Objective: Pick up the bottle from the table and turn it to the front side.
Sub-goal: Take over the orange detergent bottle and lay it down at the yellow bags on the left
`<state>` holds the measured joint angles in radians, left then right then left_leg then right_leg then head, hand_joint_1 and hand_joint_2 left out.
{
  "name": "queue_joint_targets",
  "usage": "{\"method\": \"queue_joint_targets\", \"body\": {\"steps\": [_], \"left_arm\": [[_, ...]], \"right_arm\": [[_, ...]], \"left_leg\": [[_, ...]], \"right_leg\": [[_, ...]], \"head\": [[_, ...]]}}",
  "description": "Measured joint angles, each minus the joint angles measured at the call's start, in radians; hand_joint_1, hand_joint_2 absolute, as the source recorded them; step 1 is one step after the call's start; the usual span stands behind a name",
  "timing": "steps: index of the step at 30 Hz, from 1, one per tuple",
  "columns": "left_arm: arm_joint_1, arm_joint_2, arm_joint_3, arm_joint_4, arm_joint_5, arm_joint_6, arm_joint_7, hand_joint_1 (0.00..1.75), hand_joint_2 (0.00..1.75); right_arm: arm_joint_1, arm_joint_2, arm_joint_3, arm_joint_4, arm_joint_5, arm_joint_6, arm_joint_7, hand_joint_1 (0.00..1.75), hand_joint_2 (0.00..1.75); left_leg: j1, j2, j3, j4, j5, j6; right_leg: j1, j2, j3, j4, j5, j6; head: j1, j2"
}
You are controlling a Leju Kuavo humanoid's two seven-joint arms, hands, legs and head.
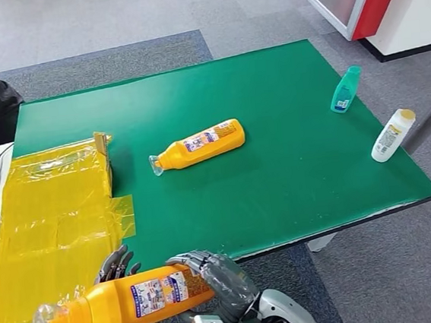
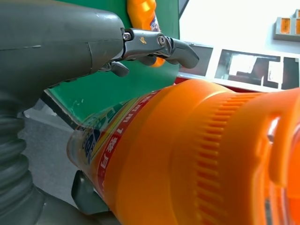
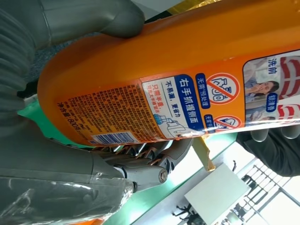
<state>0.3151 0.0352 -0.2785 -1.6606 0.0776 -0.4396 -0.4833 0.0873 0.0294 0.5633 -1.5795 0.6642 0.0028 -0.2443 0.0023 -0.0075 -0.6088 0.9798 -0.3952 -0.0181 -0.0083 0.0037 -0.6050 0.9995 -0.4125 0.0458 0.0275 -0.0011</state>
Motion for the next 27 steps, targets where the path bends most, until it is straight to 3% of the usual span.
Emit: {"method": "queue_joint_targets", "body": {"steps": [27], "left_arm": [[-0.014, 0.033, -0.047, 0.008, -0.007, 0.025, -0.039, 0.09, 1.75]], "right_arm": [[-0.014, -0.001, 0.015, 0.048, 0.002, 0.002, 0.022, 1.75, 1.75]], "left_leg": [[0.0, 0.0, 0.0, 0.0, 0.0, 0.0]], "right_leg": [[0.0, 0.0, 0.0, 0.0, 0.0, 0.0]], "head": [[0.0, 0.0]]}}
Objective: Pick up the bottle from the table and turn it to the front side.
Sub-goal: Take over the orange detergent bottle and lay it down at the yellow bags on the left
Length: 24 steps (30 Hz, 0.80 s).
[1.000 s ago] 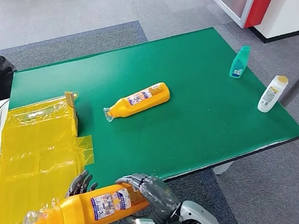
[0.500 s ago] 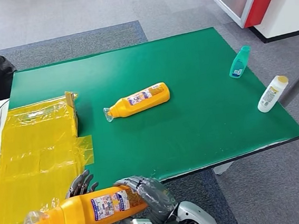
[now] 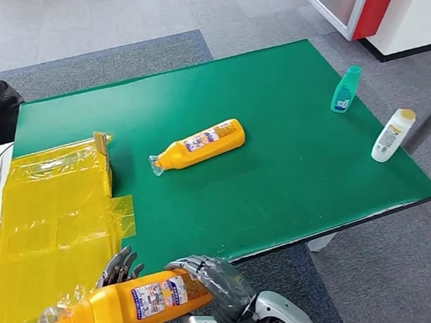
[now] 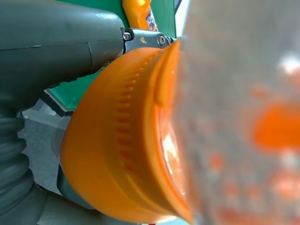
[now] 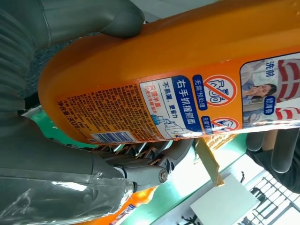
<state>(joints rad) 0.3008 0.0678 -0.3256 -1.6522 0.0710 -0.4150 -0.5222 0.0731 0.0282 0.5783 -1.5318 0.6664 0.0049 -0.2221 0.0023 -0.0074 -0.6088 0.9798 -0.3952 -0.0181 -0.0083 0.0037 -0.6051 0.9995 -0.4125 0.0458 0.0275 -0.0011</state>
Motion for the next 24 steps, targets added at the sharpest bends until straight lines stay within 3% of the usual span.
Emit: {"method": "queue_joint_targets", "body": {"steps": [19, 24], "left_arm": [[0.026, -0.008, -0.023, -0.011, 0.0, 0.054, 0.021, 0.0, 1.75], [0.032, -0.008, -0.026, -0.018, 0.001, 0.06, 0.021, 0.19, 1.75]], "right_arm": [[0.016, 0.003, -0.029, -0.018, 0.01, -0.04, 0.026, 1.75, 1.75], [0.019, 0.007, -0.043, -0.025, 0.015, -0.046, 0.025, 1.75, 1.75]], "left_leg": [[0.0, 0.0, 0.0, 0.0, 0.0, 0.0], [0.0, 0.0, 0.0, 0.0, 0.0, 0.0]], "right_leg": [[0.0, 0.0, 0.0, 0.0, 0.0, 0.0], [0.0, 0.0, 0.0, 0.0, 0.0, 0.0]], "head": [[0.0, 0.0], [0.0, 0.0]]}}
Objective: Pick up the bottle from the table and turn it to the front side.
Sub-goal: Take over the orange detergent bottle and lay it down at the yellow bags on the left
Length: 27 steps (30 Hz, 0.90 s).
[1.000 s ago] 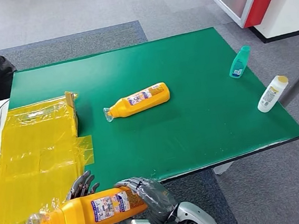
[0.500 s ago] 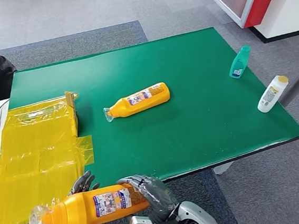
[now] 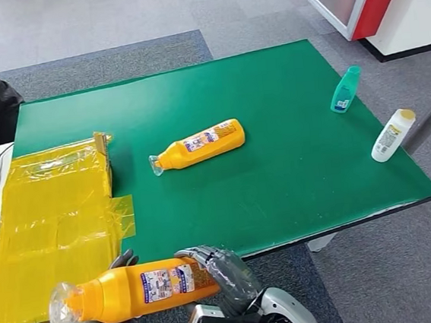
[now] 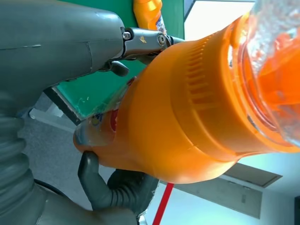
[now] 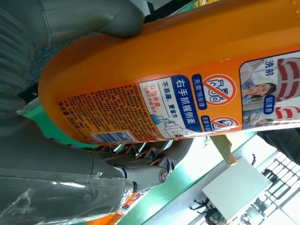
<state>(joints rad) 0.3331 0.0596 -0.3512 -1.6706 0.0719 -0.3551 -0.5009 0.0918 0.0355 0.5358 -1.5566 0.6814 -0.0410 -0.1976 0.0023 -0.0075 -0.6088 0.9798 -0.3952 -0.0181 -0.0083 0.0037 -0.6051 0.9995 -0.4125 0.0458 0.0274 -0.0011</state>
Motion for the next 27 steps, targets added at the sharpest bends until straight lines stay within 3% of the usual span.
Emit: {"method": "queue_joint_targets", "body": {"steps": [5, 6, 10, 13, 15, 23, 27], "left_arm": [[0.0, -0.001, 0.0, -0.003, 0.0, 0.003, 0.0, 0.23, 1.75], [0.0, -0.002, 0.0, -0.004, 0.0, 0.004, 0.0, 0.33, 1.75], [-0.001, -0.002, 0.0, -0.007, 0.0, 0.007, 0.002, 1.1, 1.75], [-0.001, -0.003, 0.002, -0.008, -0.005, 0.016, 0.002, 1.38, 1.75], [-0.001, -0.004, 0.004, -0.008, -0.01, 0.02, 0.002, 1.46, 1.75], [-0.001, -0.012, 0.013, -0.009, -0.025, 0.024, 0.002, 1.47, 1.75], [-0.001, -0.018, 0.02, -0.009, -0.029, 0.022, 0.002, 1.62, 1.75]], "right_arm": [[0.002, 0.004, -0.006, -0.004, 0.001, -0.002, 0.0, 1.75, 1.75], [0.002, 0.004, -0.008, -0.005, 0.002, -0.002, 0.0, 1.75, 1.75], [0.004, 0.006, -0.01, -0.009, 0.002, -0.002, 0.0, 1.75, 1.75], [0.009, 0.006, -0.011, -0.01, 0.002, -0.002, 0.0, 1.75, 1.75], [0.014, 0.006, -0.011, -0.01, 0.002, -0.002, -0.001, 1.75, 1.75], [0.02, 0.006, -0.011, -0.01, 0.007, -0.003, -0.001, 1.75, 1.75], [0.021, 0.006, -0.011, -0.01, 0.016, -0.003, 0.0, 1.75, 1.75]], "left_leg": [[0.0, 0.0, 0.0, 0.0, 0.0, 0.0], [0.0, 0.0, 0.0, 0.0, 0.0, 0.0], [0.0, 0.0, 0.0, 0.0, 0.0, 0.0], [0.0, 0.0, 0.0, 0.0, 0.0, 0.0], [0.0, 0.0, 0.0, 0.0, 0.0, 0.0], [0.0, 0.0, 0.0, 0.0, 0.0, 0.0], [0.0, 0.0, 0.0, 0.0, 0.0, 0.0]], "right_leg": [[0.0, 0.0, 0.0, 0.0, 0.0, 0.0], [0.0, 0.0, 0.0, 0.0, 0.0, 0.0], [0.0, 0.0, 0.0, 0.0, 0.0, 0.0], [0.0, 0.0, 0.0, 0.0, 0.0, 0.0], [0.0, 0.0, 0.0, 0.0, 0.0, 0.0], [0.0, 0.0, 0.0, 0.0, 0.0, 0.0], [0.0, 0.0, 0.0, 0.0, 0.0, 0.0]], "head": [[0.0, 0.0], [0.0, 0.0], [0.0, 0.0], [0.0, 0.0], [0.0, 0.0], [0.0, 0.0], [0.0, 0.0]]}}
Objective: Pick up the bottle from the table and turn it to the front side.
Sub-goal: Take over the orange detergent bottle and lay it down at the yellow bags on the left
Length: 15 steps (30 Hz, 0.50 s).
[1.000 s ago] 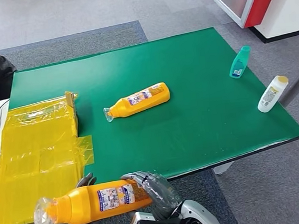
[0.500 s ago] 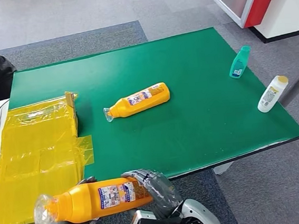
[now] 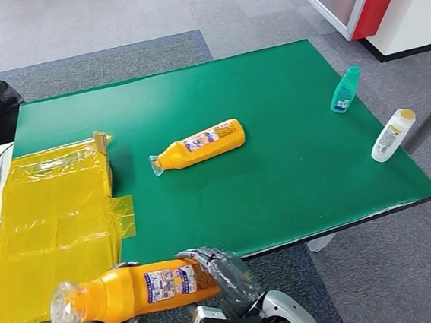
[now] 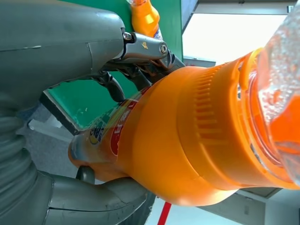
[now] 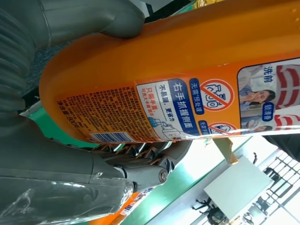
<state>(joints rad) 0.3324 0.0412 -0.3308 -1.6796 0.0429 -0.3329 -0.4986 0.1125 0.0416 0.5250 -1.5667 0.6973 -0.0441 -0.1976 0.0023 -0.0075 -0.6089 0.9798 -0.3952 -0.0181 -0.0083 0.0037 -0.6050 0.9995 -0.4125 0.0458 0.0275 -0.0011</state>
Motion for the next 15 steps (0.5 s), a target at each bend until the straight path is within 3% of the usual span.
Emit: {"method": "queue_joint_targets", "body": {"steps": [4, 5, 8, 9, 15], "left_arm": [[0.0, -0.005, 0.006, 0.0, -0.002, -0.002, 0.0, 1.74, 1.75], [0.0, -0.006, 0.007, 0.0, -0.003, -0.003, 0.0, 1.75, 1.75], [0.0, -0.008, 0.01, 0.0, -0.004, -0.004, -0.001, 1.75, 1.75], [0.0, -0.008, 0.011, 0.0, -0.004, -0.004, -0.002, 1.75, 1.75], [0.004, -0.014, 0.025, -0.01, -0.041, 0.005, -0.018, 1.72, 1.75]], "right_arm": [[0.0, 0.0, 0.001, 0.0, 0.001, 0.0, 0.0, 1.71, 1.75], [-0.001, 0.0, 0.001, 0.0, 0.001, 0.001, 0.001, 1.47, 1.75], [-0.001, 0.0, 0.004, 0.0, 0.001, 0.005, 0.002, 0.2, 1.75], [-0.001, 0.0, 0.005, 0.0, 0.0, 0.007, 0.003, 0.0, 1.75], [0.004, 0.0, 0.006, -0.002, -0.033, -0.002, -0.006, 0.0, 1.75]], "left_leg": [[0.0, 0.0, 0.0, 0.0, 0.0, 0.0], [0.0, 0.0, 0.0, 0.0, 0.0, 0.0], [0.0, 0.0, 0.0, 0.0, 0.0, 0.0], [0.0, 0.0, 0.0, 0.0, 0.0, 0.0], [0.0, 0.0, 0.0, 0.0, 0.0, 0.0]], "right_leg": [[0.0, 0.0, 0.0, 0.0, 0.0, 0.0], [0.0, 0.0, 0.0, 0.0, 0.0, 0.0], [0.0, 0.0, 0.0, 0.0, 0.0, 0.0], [0.0, 0.0, 0.0, 0.0, 0.0, 0.0], [0.0, 0.0, 0.0, 0.0, 0.0, 0.0]], "head": [[0.0, 0.0], [0.0, 0.0], [0.0, 0.0], [0.0, 0.0], [0.0, 0.0]]}}
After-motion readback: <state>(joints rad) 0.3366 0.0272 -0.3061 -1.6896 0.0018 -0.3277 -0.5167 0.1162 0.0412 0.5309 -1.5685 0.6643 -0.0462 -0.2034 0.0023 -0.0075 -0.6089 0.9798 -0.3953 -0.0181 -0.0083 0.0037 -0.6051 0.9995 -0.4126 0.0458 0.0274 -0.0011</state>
